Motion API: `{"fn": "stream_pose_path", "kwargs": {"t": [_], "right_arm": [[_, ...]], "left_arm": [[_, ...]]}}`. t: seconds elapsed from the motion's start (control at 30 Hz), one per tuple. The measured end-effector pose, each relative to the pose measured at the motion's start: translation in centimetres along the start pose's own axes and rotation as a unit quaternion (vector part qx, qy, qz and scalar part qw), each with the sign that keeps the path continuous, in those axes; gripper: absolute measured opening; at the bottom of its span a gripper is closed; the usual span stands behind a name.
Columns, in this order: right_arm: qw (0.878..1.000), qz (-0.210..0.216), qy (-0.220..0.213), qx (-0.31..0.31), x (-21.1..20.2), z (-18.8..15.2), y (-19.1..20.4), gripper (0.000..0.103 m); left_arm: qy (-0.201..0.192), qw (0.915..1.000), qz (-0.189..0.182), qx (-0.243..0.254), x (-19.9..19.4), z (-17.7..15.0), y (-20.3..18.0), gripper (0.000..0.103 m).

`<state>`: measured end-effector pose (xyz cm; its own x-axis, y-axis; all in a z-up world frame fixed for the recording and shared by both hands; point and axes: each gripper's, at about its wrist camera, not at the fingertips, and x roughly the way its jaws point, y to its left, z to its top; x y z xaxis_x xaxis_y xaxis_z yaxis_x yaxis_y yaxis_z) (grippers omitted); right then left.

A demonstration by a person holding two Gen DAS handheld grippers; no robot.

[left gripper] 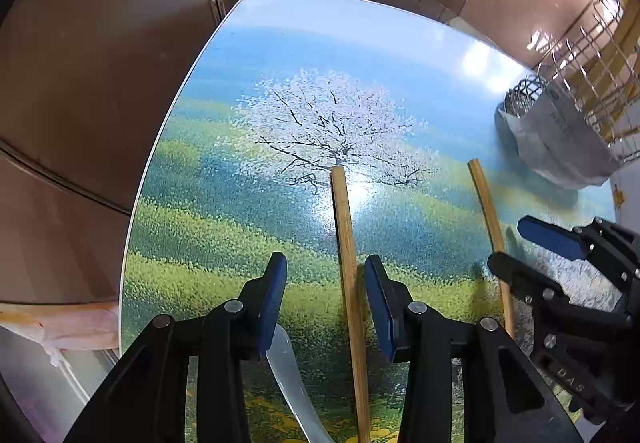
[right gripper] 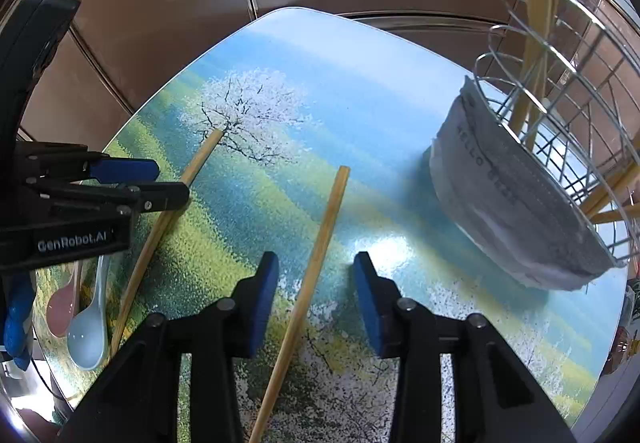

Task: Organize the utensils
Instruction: 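Move both tools toward the last two chopsticks beside the spoons, then close the left tool on one chopstick while the right tool grasps the other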

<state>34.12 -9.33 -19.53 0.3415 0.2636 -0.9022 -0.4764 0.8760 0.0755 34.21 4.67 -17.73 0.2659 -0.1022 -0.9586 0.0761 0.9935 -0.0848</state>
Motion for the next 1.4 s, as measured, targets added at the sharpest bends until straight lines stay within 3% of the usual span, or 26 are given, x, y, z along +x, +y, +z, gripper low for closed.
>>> {"fn": "stream_pose_path", "kwargs": {"t": [0.5, 0.67, 0.77, 0.93, 1.07, 1.27, 1.4], "right_arm": [[0.999, -0.010, 0.023, -0.019, 1.7, 1.6, 0.1, 0.025], [0.999, -0.012, 0.034, -0.032, 1.9, 1.9, 0.4, 0.016], [0.999, -0.007, 0.038, -0.035, 1.9, 1.8, 0.3, 0.013], [0.999, 0.016, 0.021, -0.021, 1.4, 1.3, -0.5, 0.013], [1.000, 0.011, -0.003, -0.027, -0.1, 1.3, -0.3, 0.014], [1.000, -0.014, 0.011, -0.025, 0.3, 1.1, -0.2, 0.014], [1.000, -0.006, 0.017, -0.014, 0.9, 1.0, -0.7, 0.014]], "left_arm": [[0.016, 0.9998, -0.001, 0.011, 0.5, 1.1, -1.1, 0.037], [0.027, 0.9992, -0.031, 0.003, 0.8, 1.7, -1.1, 0.021], [0.031, 0.9989, -0.034, 0.008, 0.9, 1.6, -1.8, 0.019], [0.028, 0.9991, -0.028, 0.013, 0.8, 1.2, -3.0, 0.019], [0.031, 0.9988, -0.037, 0.004, 0.8, 1.2, -3.0, 0.019], [0.030, 0.9988, -0.039, 0.005, 0.7, 1.2, -2.5, 0.019], [0.030, 0.9987, -0.040, 0.004, 0.8, 1.2, -2.3, 0.019]]}}
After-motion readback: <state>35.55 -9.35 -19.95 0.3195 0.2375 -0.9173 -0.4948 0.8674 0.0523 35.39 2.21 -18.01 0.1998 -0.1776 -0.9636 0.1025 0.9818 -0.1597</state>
